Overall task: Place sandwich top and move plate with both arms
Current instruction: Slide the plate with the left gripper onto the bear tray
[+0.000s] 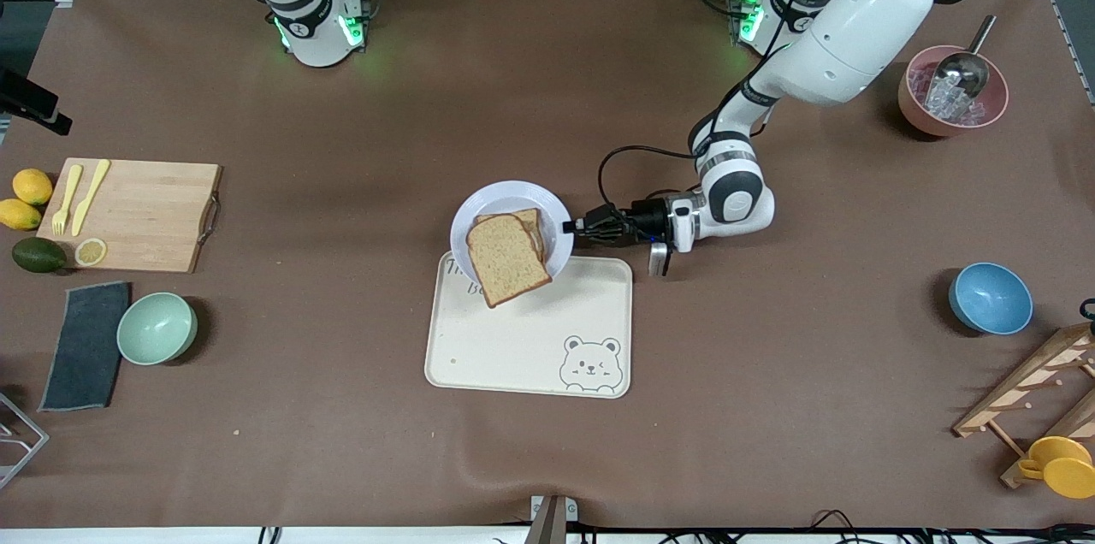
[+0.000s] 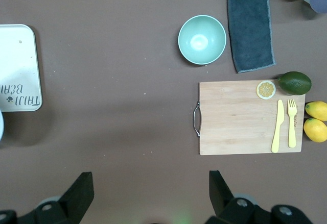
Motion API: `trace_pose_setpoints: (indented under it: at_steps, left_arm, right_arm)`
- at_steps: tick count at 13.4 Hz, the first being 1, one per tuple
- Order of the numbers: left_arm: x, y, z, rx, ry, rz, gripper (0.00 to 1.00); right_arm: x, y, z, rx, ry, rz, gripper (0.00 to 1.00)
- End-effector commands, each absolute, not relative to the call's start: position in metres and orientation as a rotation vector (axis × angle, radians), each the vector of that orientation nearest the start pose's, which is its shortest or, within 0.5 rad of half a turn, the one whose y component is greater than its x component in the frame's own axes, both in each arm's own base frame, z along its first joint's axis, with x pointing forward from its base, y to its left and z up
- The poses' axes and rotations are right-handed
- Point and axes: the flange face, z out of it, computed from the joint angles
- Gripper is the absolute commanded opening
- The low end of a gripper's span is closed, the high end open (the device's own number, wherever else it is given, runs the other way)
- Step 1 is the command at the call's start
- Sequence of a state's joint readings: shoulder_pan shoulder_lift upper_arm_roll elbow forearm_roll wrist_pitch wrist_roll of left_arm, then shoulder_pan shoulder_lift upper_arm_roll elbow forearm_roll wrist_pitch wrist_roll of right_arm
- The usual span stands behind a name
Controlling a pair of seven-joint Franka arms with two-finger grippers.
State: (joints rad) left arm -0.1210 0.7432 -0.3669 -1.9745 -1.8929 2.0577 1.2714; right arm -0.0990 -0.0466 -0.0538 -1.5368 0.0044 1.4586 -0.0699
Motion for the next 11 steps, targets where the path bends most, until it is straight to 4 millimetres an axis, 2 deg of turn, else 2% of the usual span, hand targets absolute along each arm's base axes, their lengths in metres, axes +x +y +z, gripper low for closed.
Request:
trace_pose_setpoints:
  at_steps: [1,4,7,9,11]
  left_arm:
    - [0.513,-0.307,0.146,1.645,0.040,0.088,0.00]
    - [0.528,-0.286,0.144,1.660,0.023,0.107,0.00]
    - [0.547,-0.251,0.136,1.687,0.009,0.130,0.00]
    - [0.558,-0.240,0.128,1.689,0.022,0.137,0.00]
    - [0.568,-0.237,0.116,1.683,0.035,0.147,0.00]
  right_arm:
    - [0.520,-0.090,0.660,-3.139,0.165,0.042,1.00]
    - [0.520,-0.086,0.661,-3.133,0.154,0.043,1.00]
    - [0.521,-0.077,0.662,-3.142,0.127,0.035,1.00]
    - [0.521,-0.084,0.669,-3.144,0.149,0.006,1.00]
    - [0.522,-0.084,0.672,-3.145,0.146,-0.011,1.00]
